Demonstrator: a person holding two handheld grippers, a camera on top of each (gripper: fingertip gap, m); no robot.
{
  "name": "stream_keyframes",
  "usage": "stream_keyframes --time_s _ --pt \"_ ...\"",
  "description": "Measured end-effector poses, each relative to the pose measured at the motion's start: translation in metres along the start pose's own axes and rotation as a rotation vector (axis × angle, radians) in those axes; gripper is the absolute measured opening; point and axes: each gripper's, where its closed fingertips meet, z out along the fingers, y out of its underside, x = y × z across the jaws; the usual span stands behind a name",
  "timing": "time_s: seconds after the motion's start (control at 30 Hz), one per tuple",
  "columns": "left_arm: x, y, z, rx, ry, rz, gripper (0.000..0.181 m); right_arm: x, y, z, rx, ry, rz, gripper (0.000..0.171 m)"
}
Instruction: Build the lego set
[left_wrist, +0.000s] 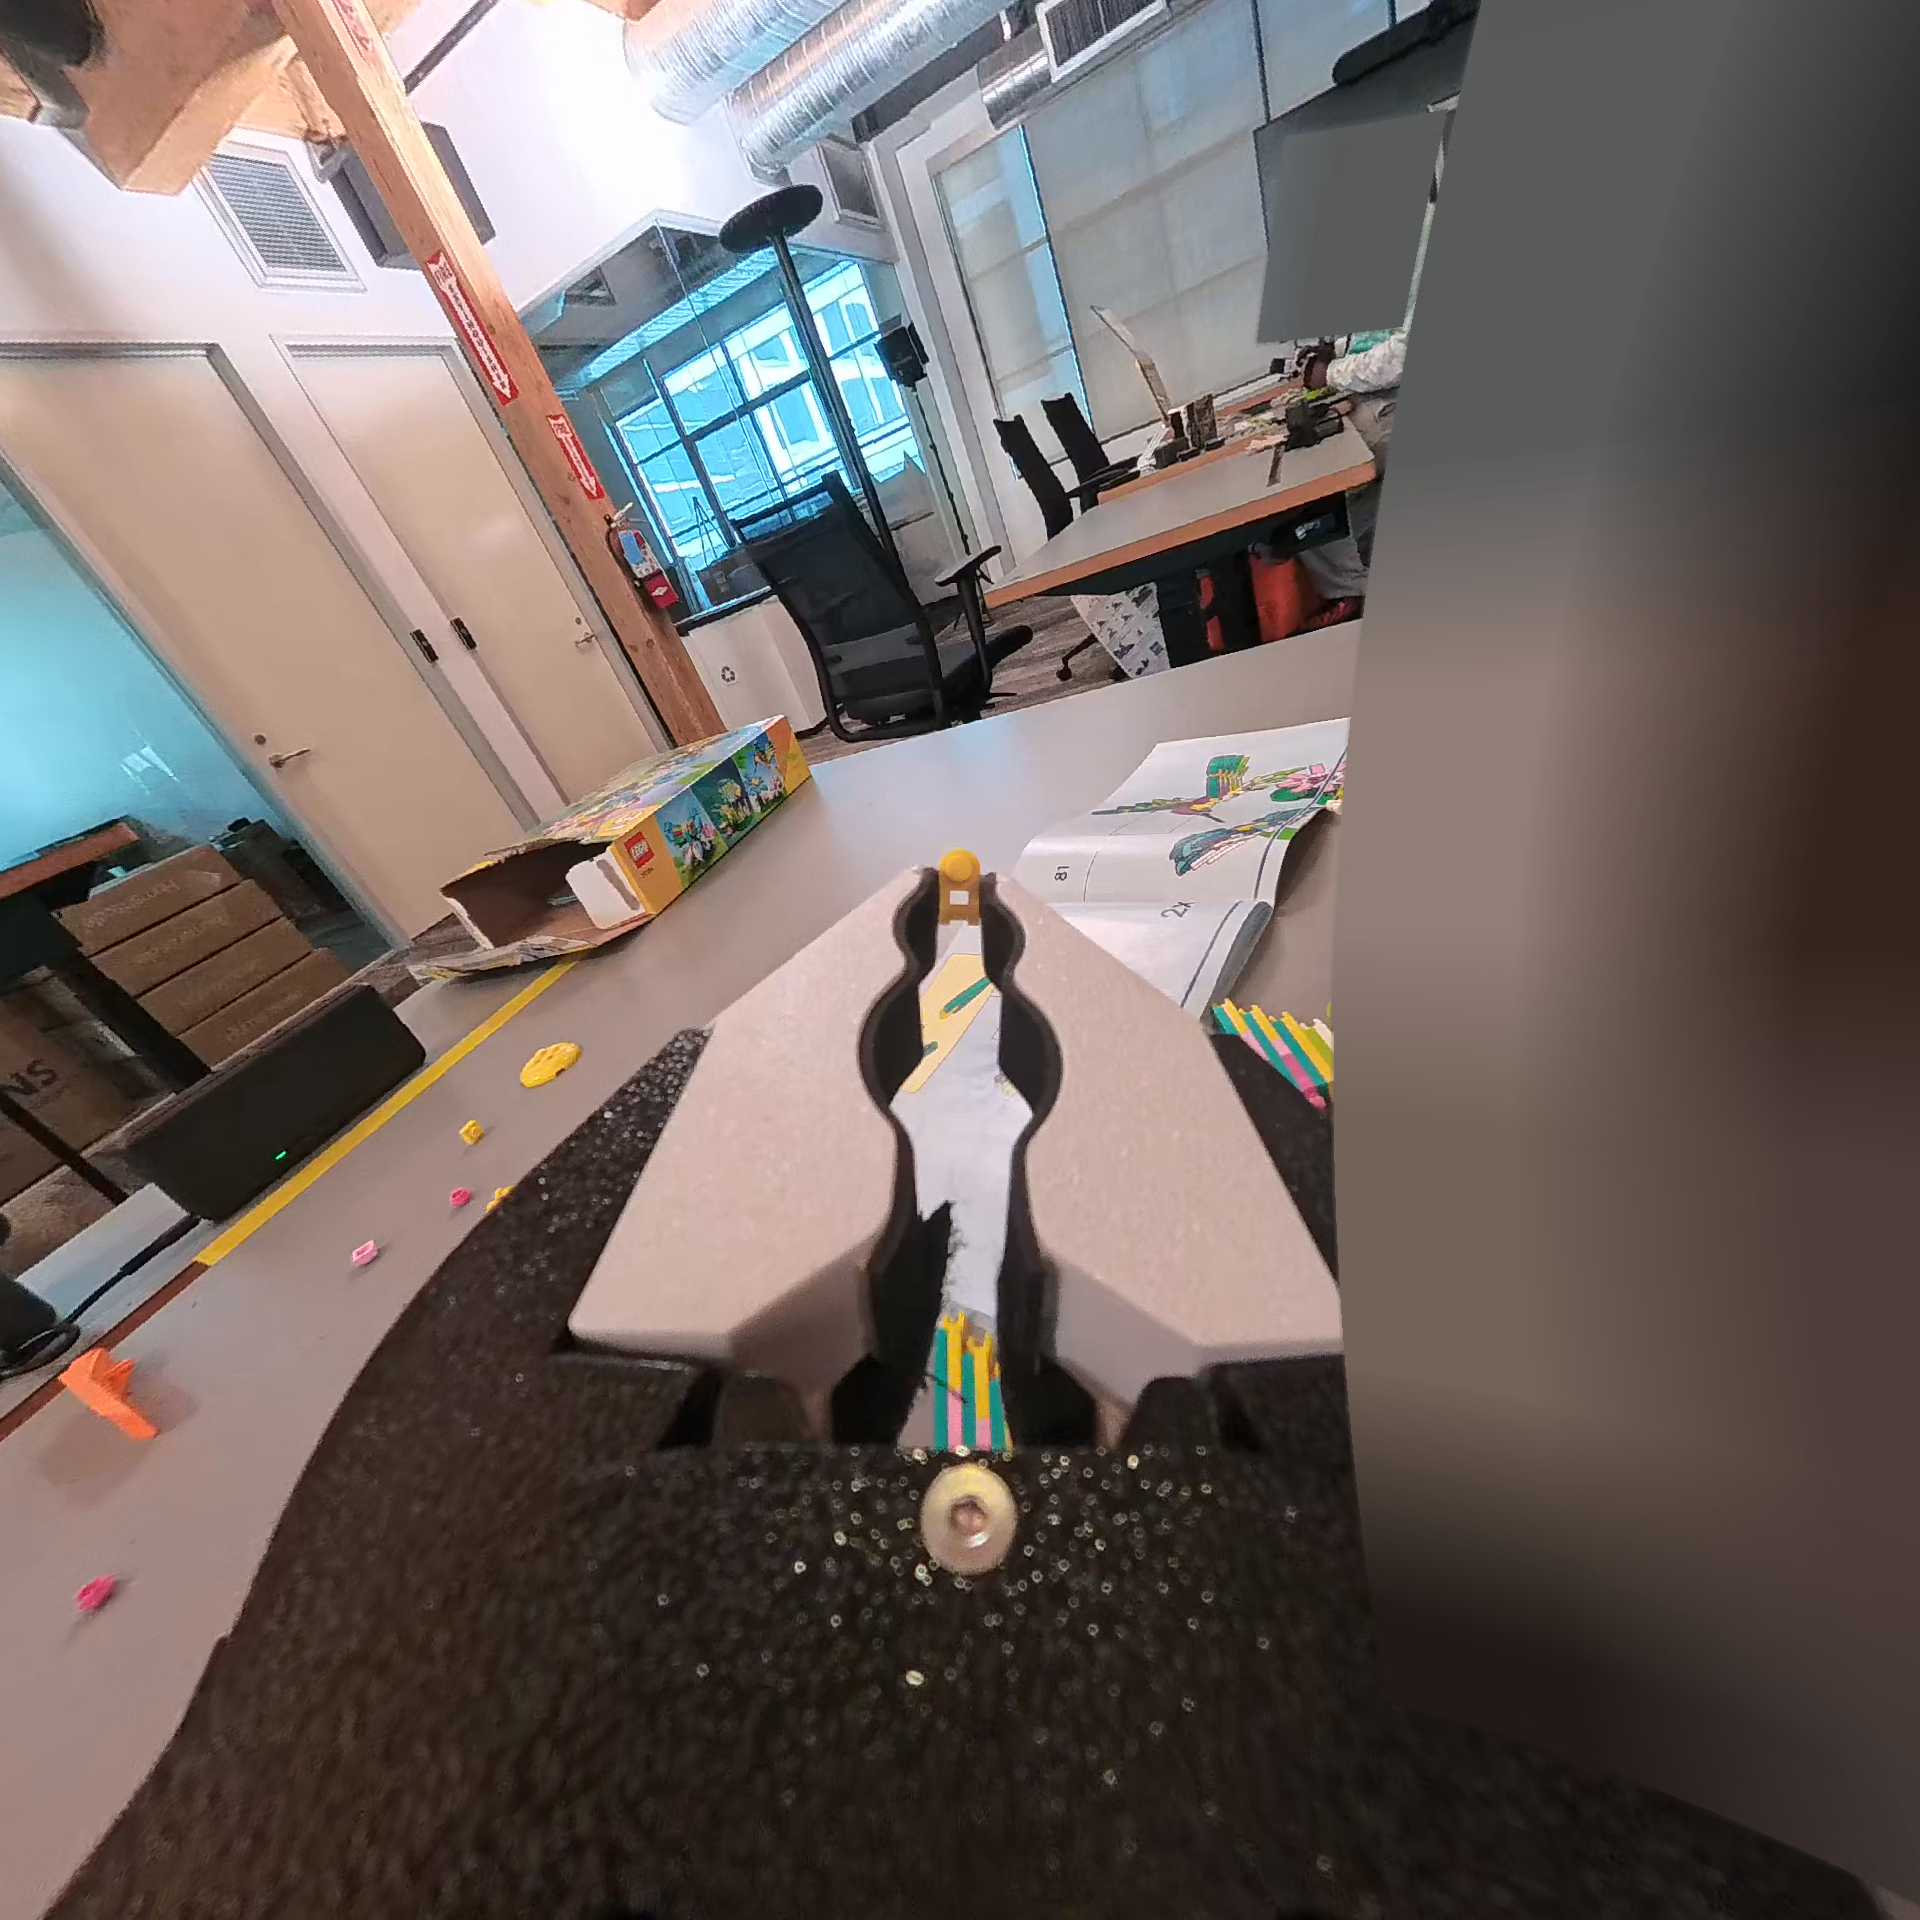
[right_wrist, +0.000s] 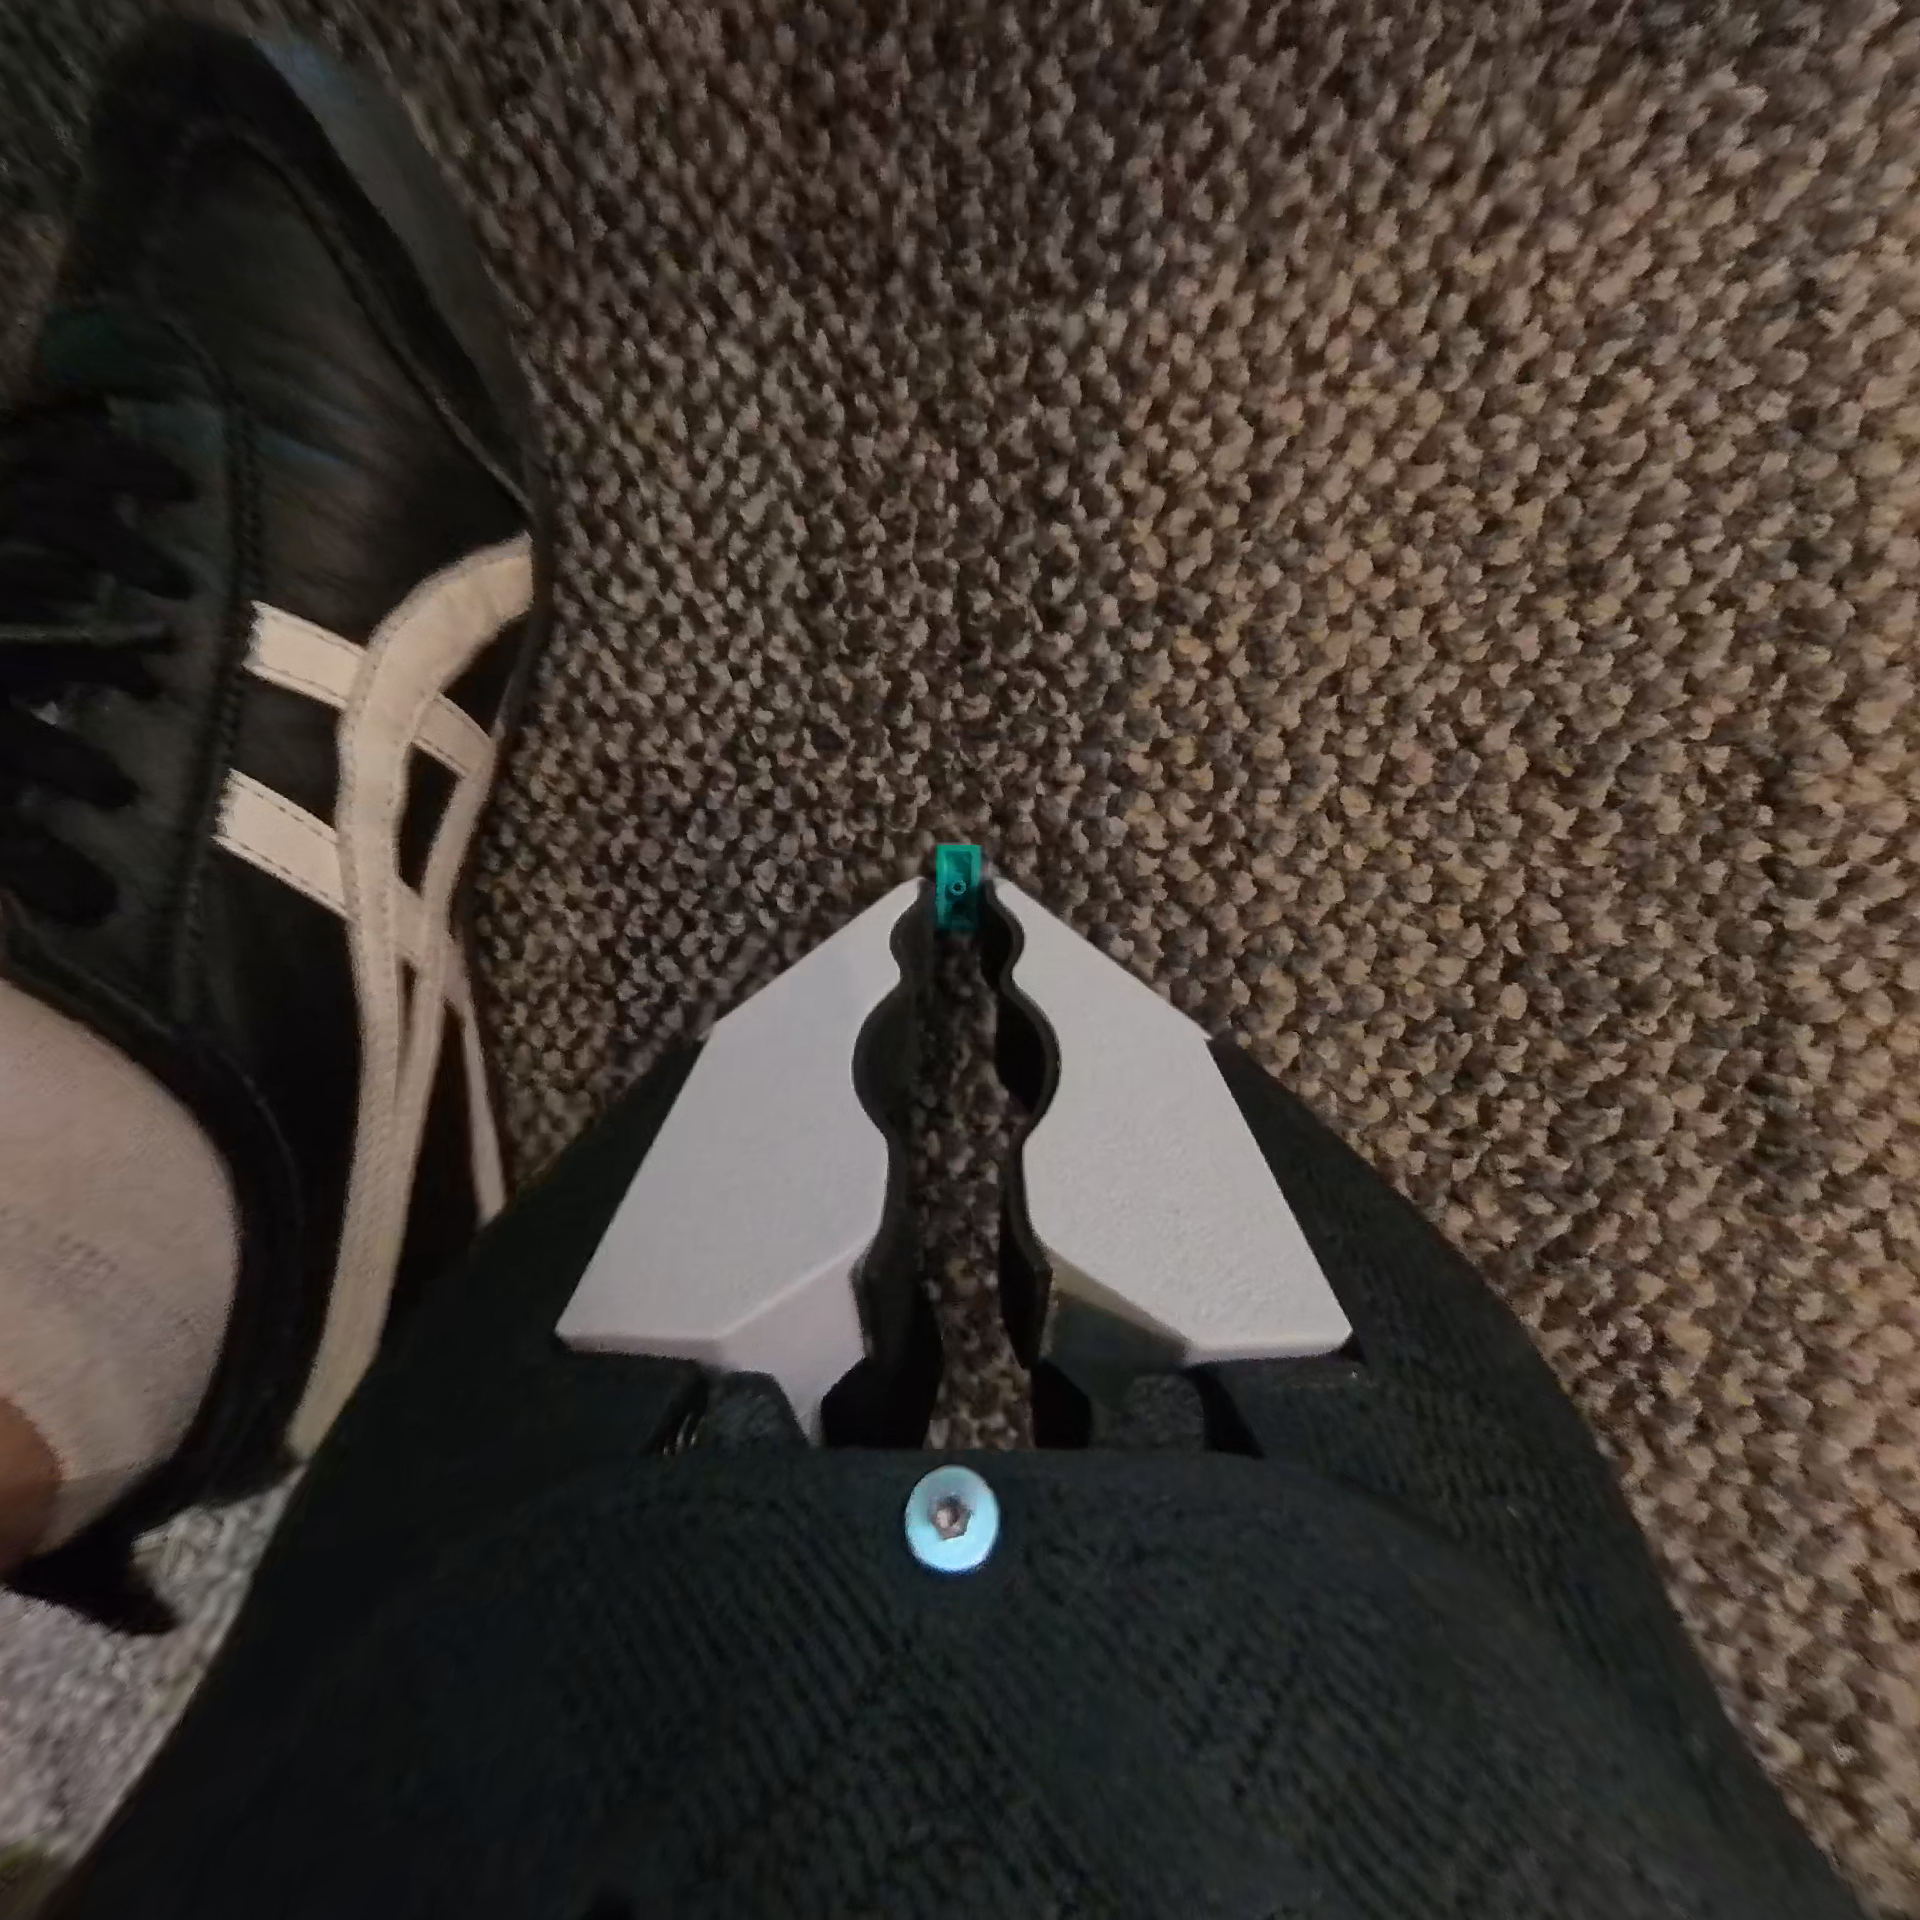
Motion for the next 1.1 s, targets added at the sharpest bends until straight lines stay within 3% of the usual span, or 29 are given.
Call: stream_keyframes --time_s 0.17,0.3,0.43,0.63,0.83,0.97,1.1 --pt "-0.005 -0.007 -0.01 0.037 -0.023 -0.006 0.005 0.008 -0.048 -0.034 0.136 -0.002 0.064 0.007" --pt "-0.015 -0.013 -0.019 0.071 -0.063 -0.004 0.005 0.047 -0.108 -0.101 0.308 0.091 0.214 0.007" --pt "-0.022 -0.019 -0.027 0.109 -0.09 0.001 0.005 0.108 -0.169 -0.218 0.513 0.237 0.333 0.007" --pt "-0.03 -0.027 -0.039 0.163 -0.115 -0.009 0.005 0.185 -0.245 -0.422 0.781 0.445 0.304 0.007" --pt "-0.036 -0.029 -0.045 0.178 -0.147 0.009 0.005 0.205 -0.33 -0.606 1.131 0.571 0.171 0.007" --pt "-0.038 -0.036 -0.05 0.195 -0.18 0.033 0.005 0.184 -0.371 -0.697 1.364 0.586 0.08 0.007" --pt "-0.038 -0.032 -0.048 0.156 -0.219 0.096 0.005 0.163 -0.39 -0.741 1.498 0.583 -0.025 0.007"
